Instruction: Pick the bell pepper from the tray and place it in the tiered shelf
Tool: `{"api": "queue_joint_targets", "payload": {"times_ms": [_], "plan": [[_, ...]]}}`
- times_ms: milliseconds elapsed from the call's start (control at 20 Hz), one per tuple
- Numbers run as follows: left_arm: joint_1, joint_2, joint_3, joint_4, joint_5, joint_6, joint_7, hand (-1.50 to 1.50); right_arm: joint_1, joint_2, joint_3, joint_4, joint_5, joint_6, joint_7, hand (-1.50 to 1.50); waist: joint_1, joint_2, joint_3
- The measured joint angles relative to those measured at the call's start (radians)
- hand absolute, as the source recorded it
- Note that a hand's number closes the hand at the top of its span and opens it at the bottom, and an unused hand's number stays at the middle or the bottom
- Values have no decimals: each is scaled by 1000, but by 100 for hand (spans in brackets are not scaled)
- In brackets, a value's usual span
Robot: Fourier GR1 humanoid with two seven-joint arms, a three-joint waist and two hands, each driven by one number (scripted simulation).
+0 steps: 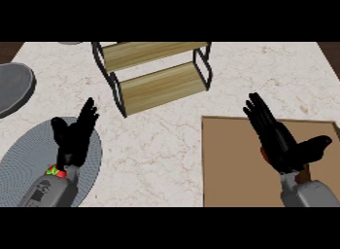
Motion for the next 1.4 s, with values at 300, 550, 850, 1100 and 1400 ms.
{"api": "queue_joint_targets", "payload": {"times_ms": [300, 550, 850, 1100, 1400], "plan": [[49, 45, 32, 8, 22, -26, 42, 0, -7, -247, -204, -23, 36, 55, -92, 150, -28, 17, -7], [68, 72, 49, -11, 59, -81, 71, 0, 53, -432, -311, 171, 139, 36, -84, -150, -25, 26, -7], [94, 96, 73, -33, 88, -146, 107, 0, 89, -530, -395, 319, 117, 256, -253, -150, -16, 25, -6], [108, 91, 84, -43, 83, -158, 111, 0, 139, -612, -399, 265, 112, 421, -269, -150, -19, 22, -7], [123, 102, 105, -57, 87, -173, 135, 0, 179, -700, -394, 46, 79, 499, -85, -150, -25, 20, -8]]}}
